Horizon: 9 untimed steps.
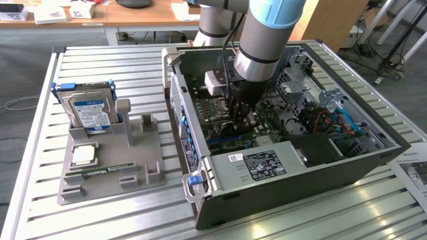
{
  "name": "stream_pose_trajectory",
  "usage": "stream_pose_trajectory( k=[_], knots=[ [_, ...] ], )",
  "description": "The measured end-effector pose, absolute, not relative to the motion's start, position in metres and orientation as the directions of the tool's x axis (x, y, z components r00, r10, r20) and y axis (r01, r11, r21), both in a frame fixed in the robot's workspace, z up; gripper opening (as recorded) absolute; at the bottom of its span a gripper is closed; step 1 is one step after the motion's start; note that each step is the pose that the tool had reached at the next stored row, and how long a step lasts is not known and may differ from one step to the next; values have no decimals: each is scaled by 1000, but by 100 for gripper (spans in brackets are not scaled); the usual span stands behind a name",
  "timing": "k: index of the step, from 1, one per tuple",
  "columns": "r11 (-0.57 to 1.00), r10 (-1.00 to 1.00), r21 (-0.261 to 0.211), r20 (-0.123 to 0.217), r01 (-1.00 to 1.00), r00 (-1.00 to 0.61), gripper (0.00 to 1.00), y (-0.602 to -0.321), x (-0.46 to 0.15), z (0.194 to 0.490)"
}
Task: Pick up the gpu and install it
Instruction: 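Insert the gpu into the slot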
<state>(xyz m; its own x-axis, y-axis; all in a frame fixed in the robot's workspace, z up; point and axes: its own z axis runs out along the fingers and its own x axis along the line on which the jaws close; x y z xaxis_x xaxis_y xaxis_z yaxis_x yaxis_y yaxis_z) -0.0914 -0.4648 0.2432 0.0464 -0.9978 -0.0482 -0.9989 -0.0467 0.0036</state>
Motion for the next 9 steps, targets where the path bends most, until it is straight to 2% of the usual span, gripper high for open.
stream_pose_trajectory(
  k=[9],
  knots=[
    [-46,-998,3,-48,-999,46,27,-465,-92,243]
  ],
)
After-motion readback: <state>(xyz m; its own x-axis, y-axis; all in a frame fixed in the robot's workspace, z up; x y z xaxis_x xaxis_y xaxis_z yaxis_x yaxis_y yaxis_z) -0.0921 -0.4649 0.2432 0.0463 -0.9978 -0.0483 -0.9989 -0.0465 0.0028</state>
